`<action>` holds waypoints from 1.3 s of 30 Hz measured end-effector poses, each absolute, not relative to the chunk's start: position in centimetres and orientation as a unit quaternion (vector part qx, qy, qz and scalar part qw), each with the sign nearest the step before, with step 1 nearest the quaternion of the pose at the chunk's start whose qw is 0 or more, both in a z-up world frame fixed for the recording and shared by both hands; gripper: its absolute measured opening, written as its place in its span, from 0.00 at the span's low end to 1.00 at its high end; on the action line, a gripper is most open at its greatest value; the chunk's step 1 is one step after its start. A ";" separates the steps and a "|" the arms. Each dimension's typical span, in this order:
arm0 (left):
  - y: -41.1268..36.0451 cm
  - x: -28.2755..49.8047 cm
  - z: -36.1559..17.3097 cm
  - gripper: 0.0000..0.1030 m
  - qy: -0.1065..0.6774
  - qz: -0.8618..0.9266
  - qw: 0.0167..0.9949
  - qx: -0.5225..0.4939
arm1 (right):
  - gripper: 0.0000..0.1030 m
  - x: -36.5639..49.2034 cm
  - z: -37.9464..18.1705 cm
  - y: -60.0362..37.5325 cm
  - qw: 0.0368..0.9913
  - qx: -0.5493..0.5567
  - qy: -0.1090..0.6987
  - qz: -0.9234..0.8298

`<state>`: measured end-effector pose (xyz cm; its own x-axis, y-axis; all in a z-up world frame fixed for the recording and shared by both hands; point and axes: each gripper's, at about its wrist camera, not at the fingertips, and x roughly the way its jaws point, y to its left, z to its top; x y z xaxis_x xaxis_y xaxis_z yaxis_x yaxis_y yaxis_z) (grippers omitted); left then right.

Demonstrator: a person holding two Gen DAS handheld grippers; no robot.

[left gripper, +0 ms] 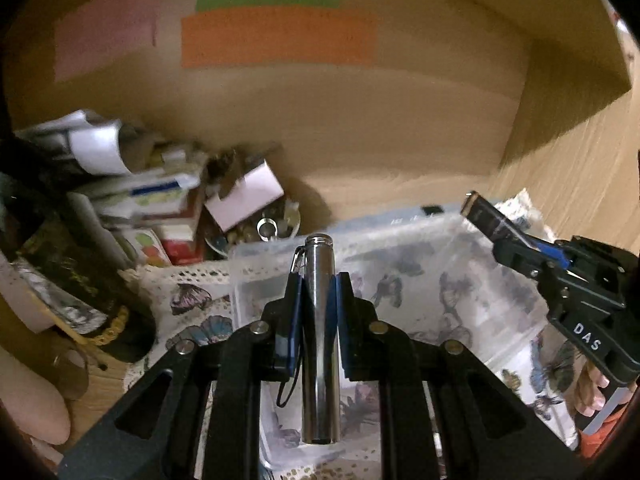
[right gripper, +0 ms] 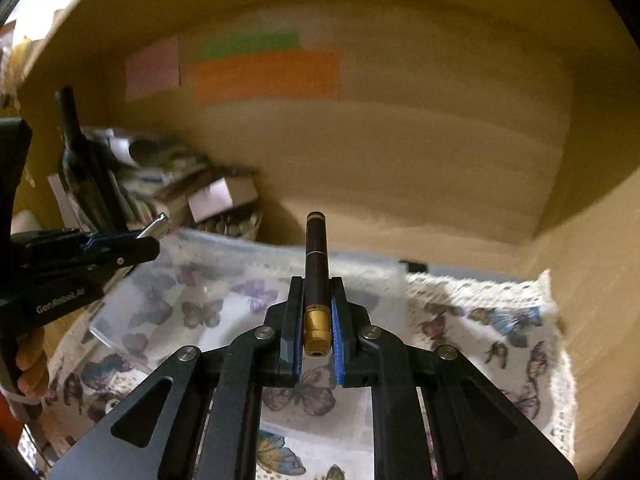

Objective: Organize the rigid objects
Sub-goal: 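Release the tube into the box with the left tool while the right releases the flashlight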

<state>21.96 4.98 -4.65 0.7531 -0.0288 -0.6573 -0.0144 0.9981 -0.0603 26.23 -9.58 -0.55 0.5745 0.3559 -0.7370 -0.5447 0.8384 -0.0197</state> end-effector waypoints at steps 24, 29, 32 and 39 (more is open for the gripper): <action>3.7 22.5 -6.6 0.22 0.380 -0.025 0.924 -0.011 | 0.22 27.5 -4.8 -8.0 0.844 -0.164 0.448 0.243; 3.9 19.8 -4.4 0.47 0.346 -0.014 0.938 -0.008 | 0.37 25.5 -1.5 -9.5 0.864 -0.150 0.412 0.246; 4.2 18.0 -3.3 0.67 0.325 -0.006 0.946 -0.007 | 0.47 24.4 0.3 -10.2 0.874 -0.142 0.391 0.250; 3.8 13.9 -3.0 0.89 0.307 0.008 0.952 0.000 | 0.57 20.6 3.2 -12.6 0.894 -0.131 0.349 0.250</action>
